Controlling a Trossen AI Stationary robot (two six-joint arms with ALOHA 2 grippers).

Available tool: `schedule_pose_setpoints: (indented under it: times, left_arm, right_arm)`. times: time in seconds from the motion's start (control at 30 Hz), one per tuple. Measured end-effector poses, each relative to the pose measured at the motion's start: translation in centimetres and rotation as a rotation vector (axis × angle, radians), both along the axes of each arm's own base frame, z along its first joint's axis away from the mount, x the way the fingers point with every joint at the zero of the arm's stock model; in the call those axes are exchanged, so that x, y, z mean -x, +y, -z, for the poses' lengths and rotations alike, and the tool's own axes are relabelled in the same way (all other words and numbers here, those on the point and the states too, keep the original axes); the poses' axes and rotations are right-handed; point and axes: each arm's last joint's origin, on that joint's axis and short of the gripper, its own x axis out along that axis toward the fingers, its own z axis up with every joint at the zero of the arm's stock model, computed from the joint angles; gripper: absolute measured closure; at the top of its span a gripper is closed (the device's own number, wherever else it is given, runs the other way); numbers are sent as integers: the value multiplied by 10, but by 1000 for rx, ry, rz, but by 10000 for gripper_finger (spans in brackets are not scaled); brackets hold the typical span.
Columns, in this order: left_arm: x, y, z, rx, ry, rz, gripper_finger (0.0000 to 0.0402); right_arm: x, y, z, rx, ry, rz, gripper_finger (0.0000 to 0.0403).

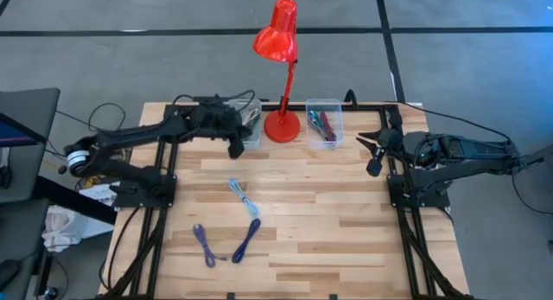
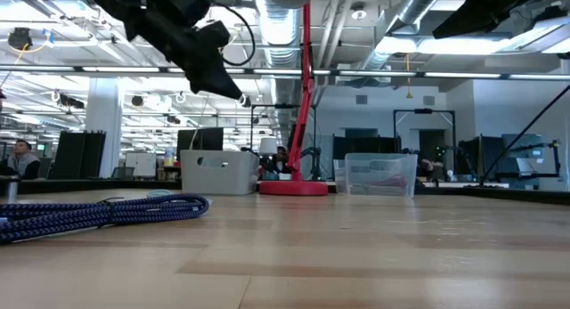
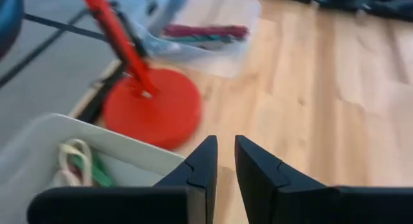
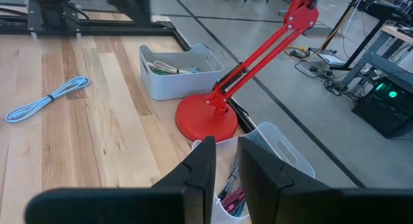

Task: Pick & Place USB Port
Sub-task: Put the light blue charger cable into the gray bin

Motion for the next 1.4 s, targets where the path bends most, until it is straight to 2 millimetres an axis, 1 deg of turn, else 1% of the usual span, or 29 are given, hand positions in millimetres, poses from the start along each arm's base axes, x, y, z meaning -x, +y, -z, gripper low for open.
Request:
schedule_pose_setpoints:
  times: [0.1, 0.43, 0.63, 0.87, 1.07, 1.17, 1.23, 1.4]
  left_arm:
    - [1, -14, 0, 21, 27, 49, 347]
    - [-11, -59, 1, 23, 34, 253, 350]
    - [-6, -77, 13, 83, 173, 312, 351]
    - [-6, -86, 15, 101, 198, 344, 359]
    - [-8, -86, 11, 99, 153, 342, 364]
    - [-9, -86, 11, 180, 137, 296, 364]
    - [-9, -85, 13, 224, 153, 262, 364]
    - [-8, -87, 22, 207, 236, 227, 363]
  right_arm:
    - [0, 0, 0, 0, 0, 0, 345]
    - [0, 0, 0, -6, -4, 3, 345]
    - [0, 0, 0, -6, -5, 3, 345]
    - [0, 0, 0, -7, -7, 4, 345]
    - [0, 0, 0, -12, -11, 6, 345]
    - [0, 0, 0, -12, -11, 6, 345]
    - [0, 0, 0, -16, -13, 7, 345]
    - [0, 0, 0, -21, -16, 9, 345]
